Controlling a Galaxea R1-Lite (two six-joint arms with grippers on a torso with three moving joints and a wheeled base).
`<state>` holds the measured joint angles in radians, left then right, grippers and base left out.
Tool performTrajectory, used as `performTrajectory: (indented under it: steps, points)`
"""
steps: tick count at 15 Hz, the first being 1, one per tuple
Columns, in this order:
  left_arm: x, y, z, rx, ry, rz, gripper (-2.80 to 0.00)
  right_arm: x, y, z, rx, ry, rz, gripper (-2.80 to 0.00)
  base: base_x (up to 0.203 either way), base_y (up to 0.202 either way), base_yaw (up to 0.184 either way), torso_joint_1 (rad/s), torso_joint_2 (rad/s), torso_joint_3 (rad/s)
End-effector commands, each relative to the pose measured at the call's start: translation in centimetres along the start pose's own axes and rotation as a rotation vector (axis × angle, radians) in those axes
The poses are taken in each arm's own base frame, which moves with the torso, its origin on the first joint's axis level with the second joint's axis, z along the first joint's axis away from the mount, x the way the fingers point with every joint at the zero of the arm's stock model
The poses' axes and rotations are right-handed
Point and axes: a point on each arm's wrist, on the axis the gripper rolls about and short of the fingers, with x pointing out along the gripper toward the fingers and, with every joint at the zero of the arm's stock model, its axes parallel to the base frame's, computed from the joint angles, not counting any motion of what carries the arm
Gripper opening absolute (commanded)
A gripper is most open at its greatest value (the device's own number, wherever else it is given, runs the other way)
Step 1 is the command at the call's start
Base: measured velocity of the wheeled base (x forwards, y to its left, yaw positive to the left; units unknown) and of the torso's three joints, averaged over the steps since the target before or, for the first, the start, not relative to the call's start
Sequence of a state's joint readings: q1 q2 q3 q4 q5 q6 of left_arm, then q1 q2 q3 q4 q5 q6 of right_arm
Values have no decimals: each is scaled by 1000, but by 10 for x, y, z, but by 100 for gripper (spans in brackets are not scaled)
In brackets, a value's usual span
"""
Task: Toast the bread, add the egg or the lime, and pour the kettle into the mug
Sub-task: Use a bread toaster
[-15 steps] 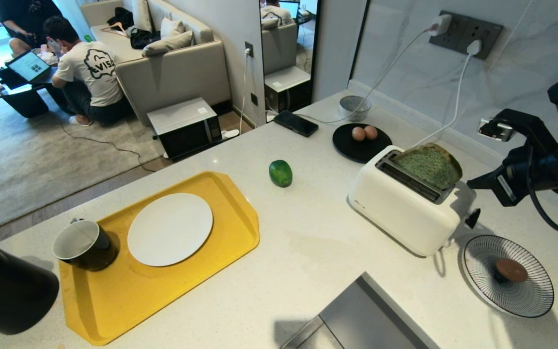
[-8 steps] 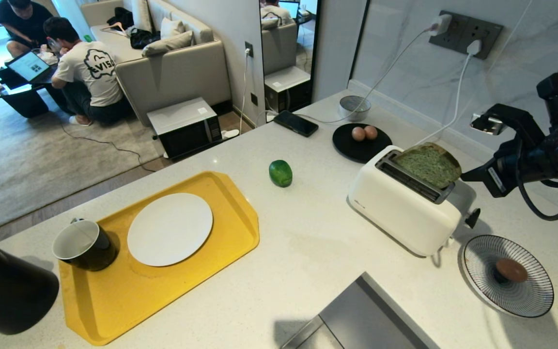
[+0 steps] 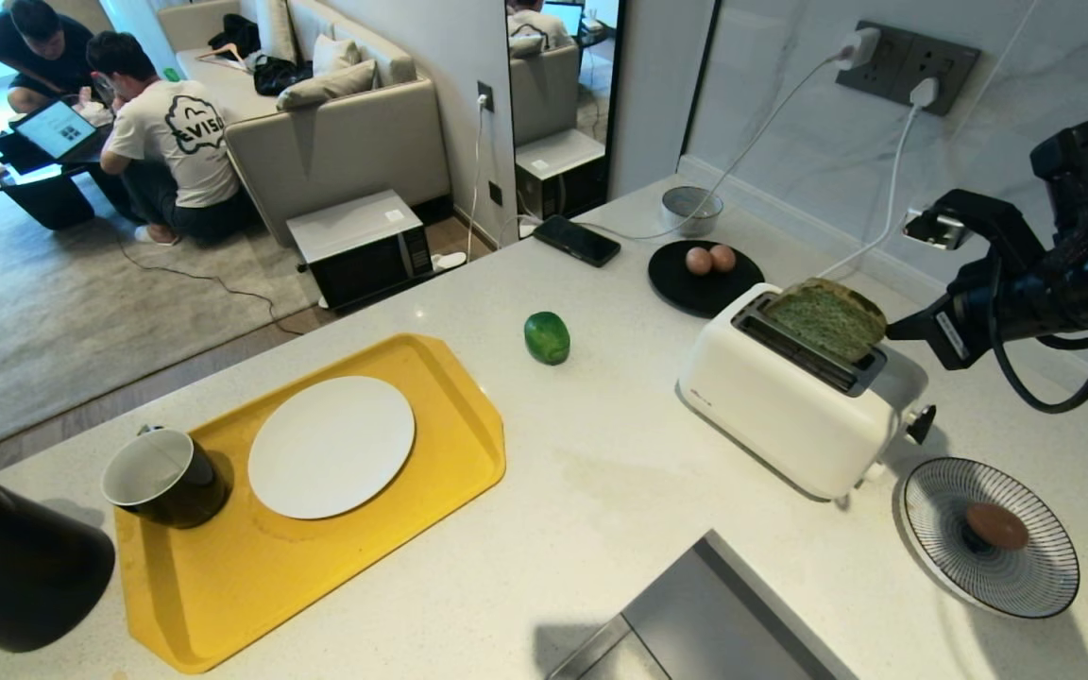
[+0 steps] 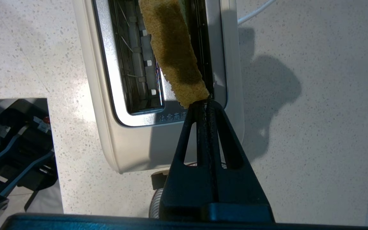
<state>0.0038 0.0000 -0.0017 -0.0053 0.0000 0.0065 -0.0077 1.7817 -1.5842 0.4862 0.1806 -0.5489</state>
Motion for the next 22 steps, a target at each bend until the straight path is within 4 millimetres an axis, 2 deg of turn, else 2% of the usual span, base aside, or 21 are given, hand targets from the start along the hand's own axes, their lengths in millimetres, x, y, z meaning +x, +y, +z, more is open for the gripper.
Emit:
performTrajectory:
  steps: [1, 10, 22]
  points:
    - [0, 0, 0, 0, 1, 1, -280, 3, 0, 3, -7, -4, 4, -280, 0, 0, 0, 0, 0, 0]
    - [0, 0, 0, 0, 0, 1, -280, 2, -6, -3, 12, 11, -13, -280, 0, 0, 0, 0, 0, 0]
    - [0, 0, 0, 0, 1, 1, -280, -15, -7, -35, 63, 85, -25, -280, 0, 0, 0, 0, 0, 0]
